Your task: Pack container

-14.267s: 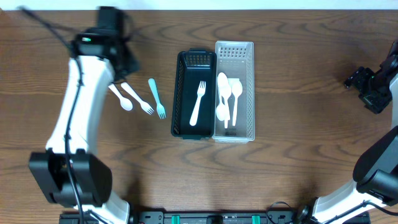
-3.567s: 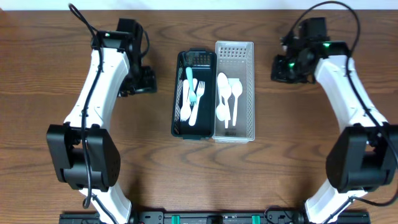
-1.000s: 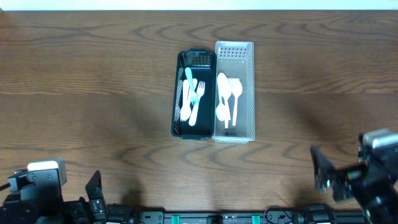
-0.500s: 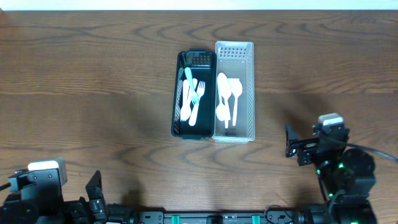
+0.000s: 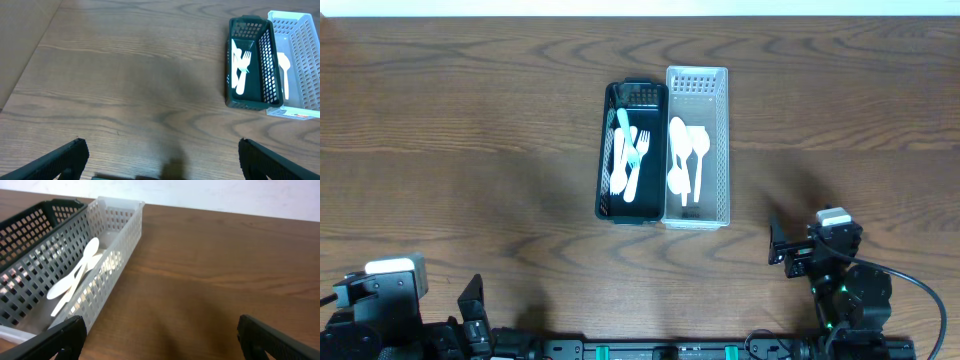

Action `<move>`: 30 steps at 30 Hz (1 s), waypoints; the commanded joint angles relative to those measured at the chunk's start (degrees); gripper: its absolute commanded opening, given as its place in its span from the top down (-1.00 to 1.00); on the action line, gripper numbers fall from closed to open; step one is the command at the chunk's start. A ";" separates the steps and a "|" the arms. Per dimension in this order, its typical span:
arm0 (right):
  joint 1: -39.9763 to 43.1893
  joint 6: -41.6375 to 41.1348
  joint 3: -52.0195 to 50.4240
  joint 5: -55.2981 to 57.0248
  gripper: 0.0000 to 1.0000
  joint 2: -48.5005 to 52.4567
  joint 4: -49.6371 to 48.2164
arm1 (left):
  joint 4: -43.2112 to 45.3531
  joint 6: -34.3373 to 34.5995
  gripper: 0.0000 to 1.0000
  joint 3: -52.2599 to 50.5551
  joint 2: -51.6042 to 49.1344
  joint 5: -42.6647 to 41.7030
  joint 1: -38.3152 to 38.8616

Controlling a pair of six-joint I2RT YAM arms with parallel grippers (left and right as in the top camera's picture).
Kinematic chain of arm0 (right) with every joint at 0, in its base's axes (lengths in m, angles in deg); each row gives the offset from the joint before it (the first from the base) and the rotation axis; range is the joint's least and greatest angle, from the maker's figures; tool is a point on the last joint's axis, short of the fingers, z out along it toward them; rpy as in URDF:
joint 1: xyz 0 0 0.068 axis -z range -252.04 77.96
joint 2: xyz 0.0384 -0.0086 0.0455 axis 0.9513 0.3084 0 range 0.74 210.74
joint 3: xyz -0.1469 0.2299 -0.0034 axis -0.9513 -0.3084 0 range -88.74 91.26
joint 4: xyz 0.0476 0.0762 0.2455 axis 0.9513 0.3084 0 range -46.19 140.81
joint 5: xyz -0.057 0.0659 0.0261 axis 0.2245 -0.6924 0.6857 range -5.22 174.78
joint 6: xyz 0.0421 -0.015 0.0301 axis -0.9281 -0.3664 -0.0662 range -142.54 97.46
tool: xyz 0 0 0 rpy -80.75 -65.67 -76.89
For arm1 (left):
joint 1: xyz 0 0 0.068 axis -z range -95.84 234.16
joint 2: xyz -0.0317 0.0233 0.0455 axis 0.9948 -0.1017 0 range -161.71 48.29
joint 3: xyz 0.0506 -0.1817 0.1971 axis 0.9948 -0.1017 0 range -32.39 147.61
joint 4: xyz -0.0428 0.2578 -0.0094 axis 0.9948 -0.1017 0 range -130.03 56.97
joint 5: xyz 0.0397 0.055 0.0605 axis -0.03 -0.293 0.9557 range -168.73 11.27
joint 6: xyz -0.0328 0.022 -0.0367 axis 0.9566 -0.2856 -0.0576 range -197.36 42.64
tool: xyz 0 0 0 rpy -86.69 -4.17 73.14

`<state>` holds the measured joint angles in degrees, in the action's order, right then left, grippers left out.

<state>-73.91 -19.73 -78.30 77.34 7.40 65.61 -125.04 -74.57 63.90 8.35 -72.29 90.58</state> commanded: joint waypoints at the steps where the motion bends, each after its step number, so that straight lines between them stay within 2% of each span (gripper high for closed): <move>1: 0.57 0.66 -2.16 0.59 -0.98 -1.09 -0.24 | -0.76 0.26 -0.96 0.09 -0.02 0.68 -0.24; 30: 0.57 0.66 -4.59 -0.07 -0.98 -4.46 -2.75 | -0.76 0.24 -0.96 0.09 -0.02 0.68 -0.24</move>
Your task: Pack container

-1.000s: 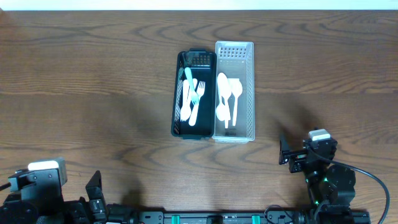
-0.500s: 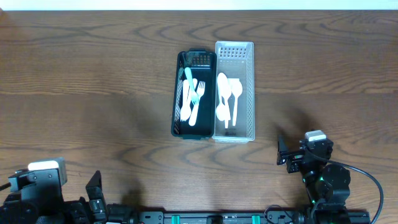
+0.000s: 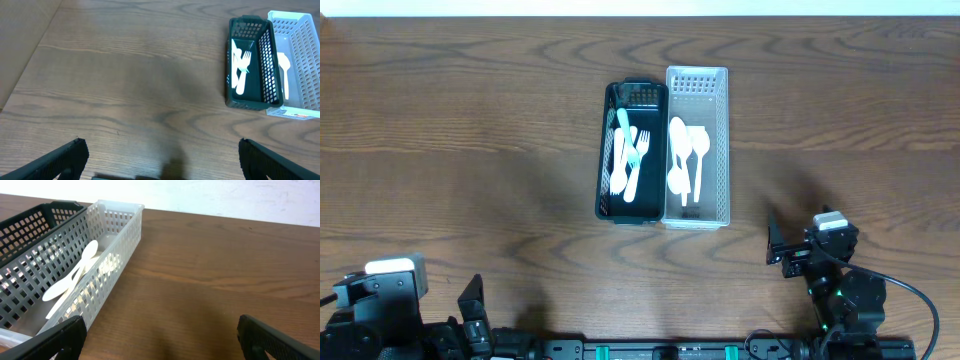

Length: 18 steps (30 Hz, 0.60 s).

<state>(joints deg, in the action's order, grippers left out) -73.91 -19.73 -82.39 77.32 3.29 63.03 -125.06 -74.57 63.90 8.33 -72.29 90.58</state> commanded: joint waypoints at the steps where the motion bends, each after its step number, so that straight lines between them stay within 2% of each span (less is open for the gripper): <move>1: 0.57 0.66 -0.50 -0.04 -0.98 -0.35 -0.17 | -0.74 0.24 -0.96 0.09 0.00 0.68 -0.24; 15: 0.57 0.66 -0.50 -0.04 -0.99 -0.35 -0.17 | -0.76 0.24 -0.96 -0.02 0.02 0.68 -0.24; 18: 0.57 0.66 -0.50 -0.04 -0.99 -0.35 -0.15 | 3.58 -1.01 -0.96 -0.72 0.07 0.83 -0.26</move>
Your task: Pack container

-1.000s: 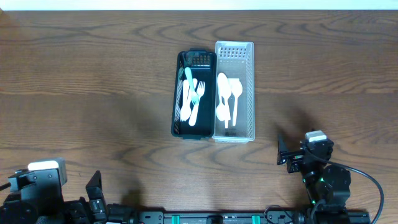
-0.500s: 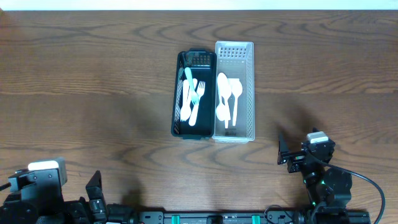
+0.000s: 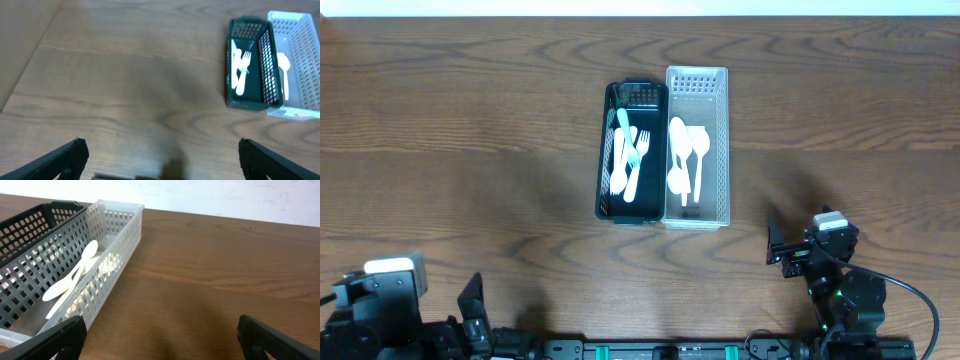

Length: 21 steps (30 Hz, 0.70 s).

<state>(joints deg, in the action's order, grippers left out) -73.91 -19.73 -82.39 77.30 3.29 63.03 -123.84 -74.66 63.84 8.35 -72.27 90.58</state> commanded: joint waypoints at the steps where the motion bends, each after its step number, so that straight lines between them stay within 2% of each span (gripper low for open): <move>1: 0.57 0.66 -0.50 -0.02 -0.98 -0.35 -0.17 | 4.96 -0.92 -0.96 -1.27 0.15 0.42 -0.31; 5: 0.57 0.66 -0.50 -0.02 -0.98 -0.35 -0.17 | 21.59 1.03 -0.96 -9.57 2.71 -0.46 -2.97; 10: 0.57 0.66 -0.50 -0.02 -0.98 -0.35 -0.17 | 46.40 1.49 -0.96 -31.80 9.90 -5.31 -7.15; 12: 0.57 0.66 -0.50 -0.02 -0.98 -0.35 -0.17 | 53.62 2.43 -0.96 -40.33 12.76 -6.05 -7.39; 17: 0.57 0.66 -0.50 -0.02 -0.98 -0.35 -0.17 | 65.77 7.39 -0.96 -59.32 19.19 -6.05 -7.37; 21: 0.57 0.66 -0.50 -0.02 -0.98 -0.35 -0.17 | 71.08 11.34 -0.96 -71.67 24.00 -6.03 -7.37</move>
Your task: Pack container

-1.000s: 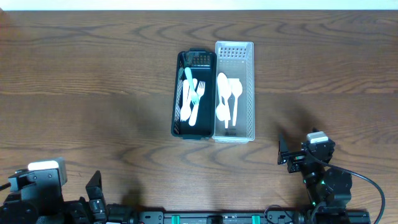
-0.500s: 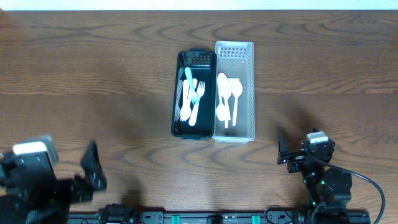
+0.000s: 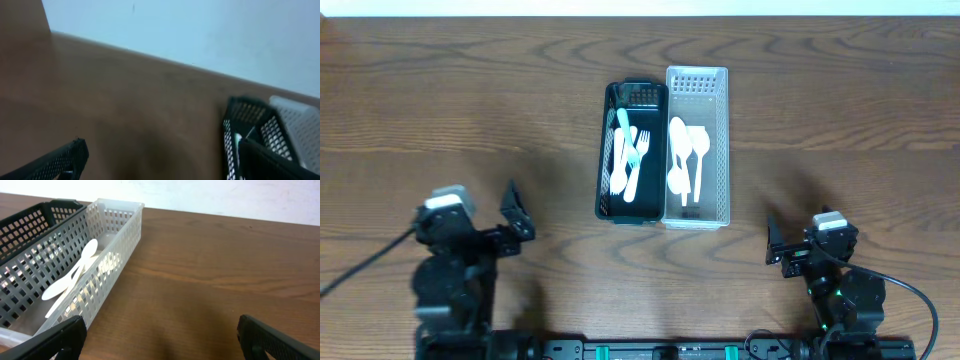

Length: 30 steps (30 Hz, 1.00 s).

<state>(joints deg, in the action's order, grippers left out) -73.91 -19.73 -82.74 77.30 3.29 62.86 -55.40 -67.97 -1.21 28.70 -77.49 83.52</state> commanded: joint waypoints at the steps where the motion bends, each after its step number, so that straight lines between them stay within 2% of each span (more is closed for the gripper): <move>1: 0.57 0.66 -0.15 -0.02 -0.98 -0.35 0.00 | 3.87 5.18 -0.96 -9.42 5.01 -0.81 -0.31; 5: 0.57 0.66 -0.15 -0.02 -0.99 -0.35 0.00 | 8.92 5.79 -0.96 -17.55 9.92 -0.81 -0.31; 12: 0.57 0.66 -0.15 -0.02 -0.98 -0.35 0.02 | 11.65 5.77 -0.96 -24.26 16.70 -0.79 -0.31; 30: 0.57 0.66 -0.15 -0.02 -0.98 -0.35 0.00 | 9.18 5.75 -0.96 -25.09 18.38 -0.79 -0.31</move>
<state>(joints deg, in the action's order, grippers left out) -73.91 -19.73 -82.74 77.30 3.29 62.83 -46.16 -62.46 -26.32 46.53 -78.34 83.49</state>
